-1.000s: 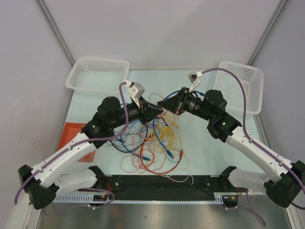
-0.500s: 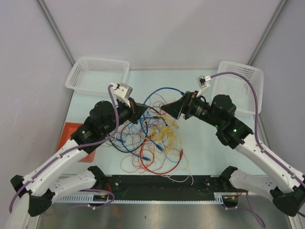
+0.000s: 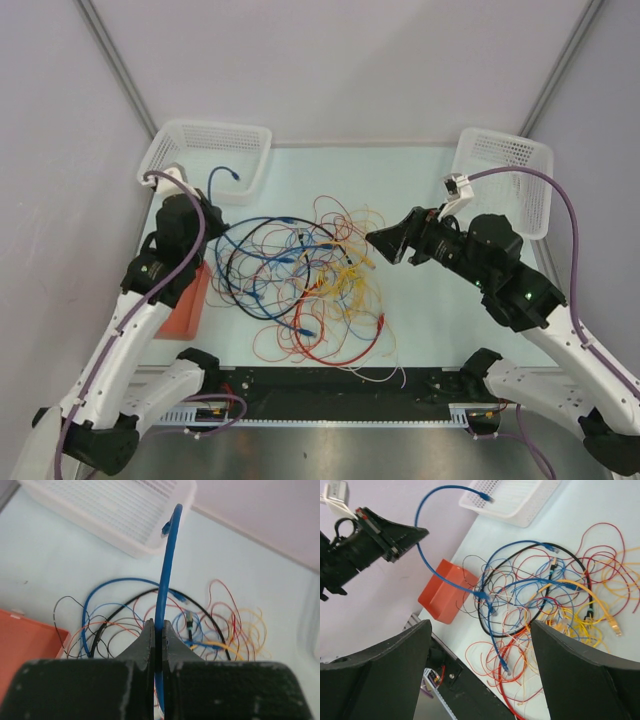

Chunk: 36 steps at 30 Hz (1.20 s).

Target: Untangle the cables

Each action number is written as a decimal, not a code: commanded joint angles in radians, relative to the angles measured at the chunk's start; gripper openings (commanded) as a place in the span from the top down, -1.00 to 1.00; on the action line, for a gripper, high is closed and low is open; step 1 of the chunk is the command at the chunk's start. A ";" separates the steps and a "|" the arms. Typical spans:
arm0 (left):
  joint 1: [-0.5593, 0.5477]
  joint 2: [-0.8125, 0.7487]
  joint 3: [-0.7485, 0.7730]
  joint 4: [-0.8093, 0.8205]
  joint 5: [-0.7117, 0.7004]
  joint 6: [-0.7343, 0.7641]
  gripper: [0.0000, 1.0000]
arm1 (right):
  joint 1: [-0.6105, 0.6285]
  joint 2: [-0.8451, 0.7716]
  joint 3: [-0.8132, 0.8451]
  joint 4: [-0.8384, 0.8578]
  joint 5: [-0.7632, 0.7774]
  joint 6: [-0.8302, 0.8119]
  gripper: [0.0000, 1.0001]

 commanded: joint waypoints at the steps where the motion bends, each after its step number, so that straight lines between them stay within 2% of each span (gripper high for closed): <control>1: 0.152 0.037 0.078 0.009 -0.029 -0.140 1.00 | 0.002 -0.033 0.022 -0.054 0.052 -0.042 -0.70; 7: 0.334 0.188 0.118 0.173 0.073 -0.283 1.00 | -0.001 -0.036 -0.007 -0.043 0.059 -0.050 -0.69; 15: 0.462 0.509 0.248 0.377 0.170 -0.401 1.00 | -0.003 -0.035 -0.022 -0.034 0.067 -0.053 -0.67; 19: 0.485 0.731 0.398 0.373 0.201 -0.413 1.00 | -0.006 -0.019 -0.024 0.003 0.099 -0.077 -0.66; 24: 0.519 0.905 0.593 0.362 0.205 -0.415 1.00 | -0.009 0.013 -0.058 0.017 0.101 -0.059 -0.66; 28: 0.530 1.010 0.702 0.327 0.123 -0.403 1.00 | -0.021 0.033 -0.088 0.020 0.132 -0.051 -0.66; 32: 0.536 1.052 0.750 0.264 0.017 -0.401 1.00 | -0.046 0.053 -0.094 0.041 0.115 -0.053 -0.66; 33: 0.534 1.055 0.756 0.255 -0.003 -0.401 0.92 | -0.050 0.057 -0.094 0.046 0.112 -0.056 -0.66; 34: 0.536 1.058 0.768 0.245 -0.017 -0.403 0.57 | -0.053 0.059 -0.094 0.049 0.112 -0.056 -0.66; 36: 0.536 1.066 0.779 0.247 -0.028 -0.387 0.28 | -0.057 0.062 -0.094 0.055 0.112 -0.056 -0.66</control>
